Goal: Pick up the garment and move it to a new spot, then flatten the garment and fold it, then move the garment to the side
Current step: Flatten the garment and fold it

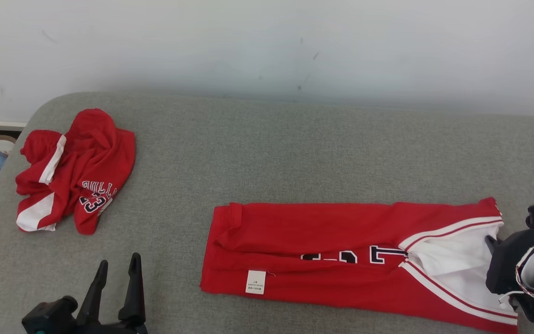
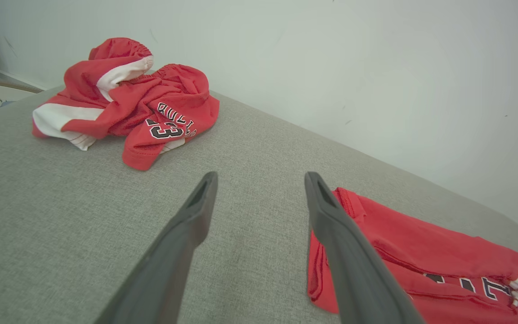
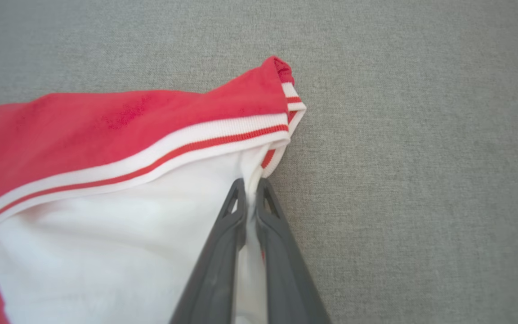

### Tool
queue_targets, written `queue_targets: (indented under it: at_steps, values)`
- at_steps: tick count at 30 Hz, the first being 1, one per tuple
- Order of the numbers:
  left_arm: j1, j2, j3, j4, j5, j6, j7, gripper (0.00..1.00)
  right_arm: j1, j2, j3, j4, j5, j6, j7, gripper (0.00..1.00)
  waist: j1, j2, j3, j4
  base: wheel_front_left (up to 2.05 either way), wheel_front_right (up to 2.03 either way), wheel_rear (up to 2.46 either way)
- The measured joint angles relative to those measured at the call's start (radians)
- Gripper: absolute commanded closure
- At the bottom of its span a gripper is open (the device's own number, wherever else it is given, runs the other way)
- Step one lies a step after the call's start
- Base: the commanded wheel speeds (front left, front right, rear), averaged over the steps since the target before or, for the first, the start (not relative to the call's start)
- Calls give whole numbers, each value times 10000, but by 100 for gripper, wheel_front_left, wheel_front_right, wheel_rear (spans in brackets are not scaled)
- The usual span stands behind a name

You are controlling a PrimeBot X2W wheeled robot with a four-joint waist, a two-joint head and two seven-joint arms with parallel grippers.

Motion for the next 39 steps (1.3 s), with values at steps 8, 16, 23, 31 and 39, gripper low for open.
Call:
queue_targets:
  at_steps: [8, 16, 23, 31, 39]
  values:
    - [4, -13, -31, 12, 2, 0, 35, 0, -101, 416, -6, -1244, 255, 581, -539, 100, 0, 0, -105, -383, 0, 0, 0]
    - [-1, -123, -194, 157, 4, 0, 146, 0, -189, 1051, 403, -3055, 286, 1022, -667, 100, 0, 0, -313, -590, 0, 0, 0]
    - [-55, -286, -431, 301, 19, -13, 297, 0, -175, 1622, 941, -4259, 382, 1108, -376, 100, -1, 0, -414, -541, 0, 0, 0]
    - [-354, -546, -675, 416, 92, -27, 384, 0, -202, 2151, 1618, -4629, 196, 926, 150, 100, 0, 0, -353, -173, 0, 0, 0]
    - [-636, -773, -853, 667, 92, -132, 397, 0, -692, 2717, 1929, -4307, -2, 648, 573, 100, 0, 0, -249, 396, 0, 0, 0]
